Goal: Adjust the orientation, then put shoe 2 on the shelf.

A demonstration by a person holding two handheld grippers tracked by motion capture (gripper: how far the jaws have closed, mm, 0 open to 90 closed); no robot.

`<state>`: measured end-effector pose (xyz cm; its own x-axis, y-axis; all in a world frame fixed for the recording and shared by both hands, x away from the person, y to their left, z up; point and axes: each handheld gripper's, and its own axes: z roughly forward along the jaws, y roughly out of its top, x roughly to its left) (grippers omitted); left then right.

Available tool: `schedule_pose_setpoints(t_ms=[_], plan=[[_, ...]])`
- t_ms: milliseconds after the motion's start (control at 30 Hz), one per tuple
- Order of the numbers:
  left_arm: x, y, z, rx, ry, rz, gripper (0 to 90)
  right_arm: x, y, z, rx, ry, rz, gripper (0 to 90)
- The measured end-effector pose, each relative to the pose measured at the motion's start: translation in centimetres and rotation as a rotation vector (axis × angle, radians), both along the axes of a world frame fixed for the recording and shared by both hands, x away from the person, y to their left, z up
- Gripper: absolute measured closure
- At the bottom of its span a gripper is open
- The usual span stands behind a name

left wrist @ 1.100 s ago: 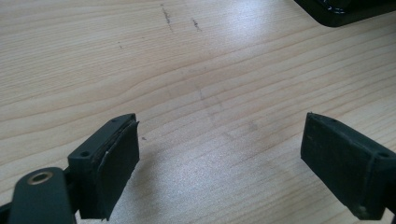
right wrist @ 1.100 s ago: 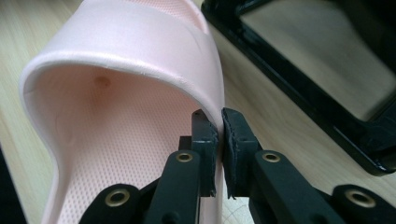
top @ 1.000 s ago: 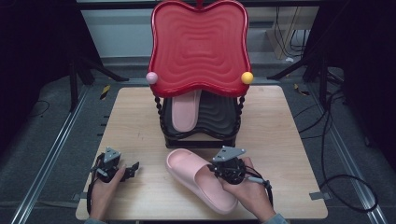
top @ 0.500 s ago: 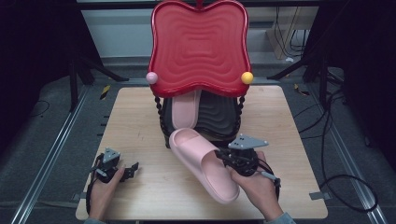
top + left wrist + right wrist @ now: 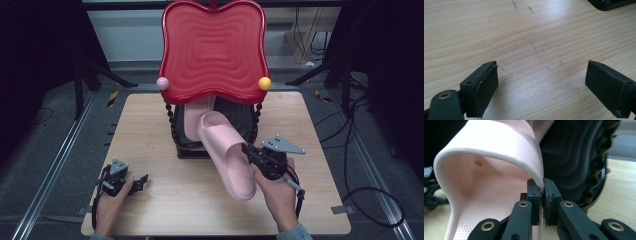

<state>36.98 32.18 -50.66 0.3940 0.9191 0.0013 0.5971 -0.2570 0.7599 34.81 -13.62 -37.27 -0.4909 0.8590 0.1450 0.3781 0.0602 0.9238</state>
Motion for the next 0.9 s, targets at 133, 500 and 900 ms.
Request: schedule_pose_setpoints(t_ms=[133,500,900], plan=[[0.0,0.1,-0.1,-0.003,0.003,0.001,10.9,0.3,0.1,0.0,0.001,-0.020,-0.060,85.0],[-0.1,0.0,0.1,0.004,-0.001,-0.004,11.0,1.4,1.4,-0.2,0.015,-0.051,-0.176,85.0],[0.0,-0.1,0.0,-0.006,0.002,-0.007,11.0,2.7,3.4,-1.2,0.039,-0.079,-0.362,85.0]])
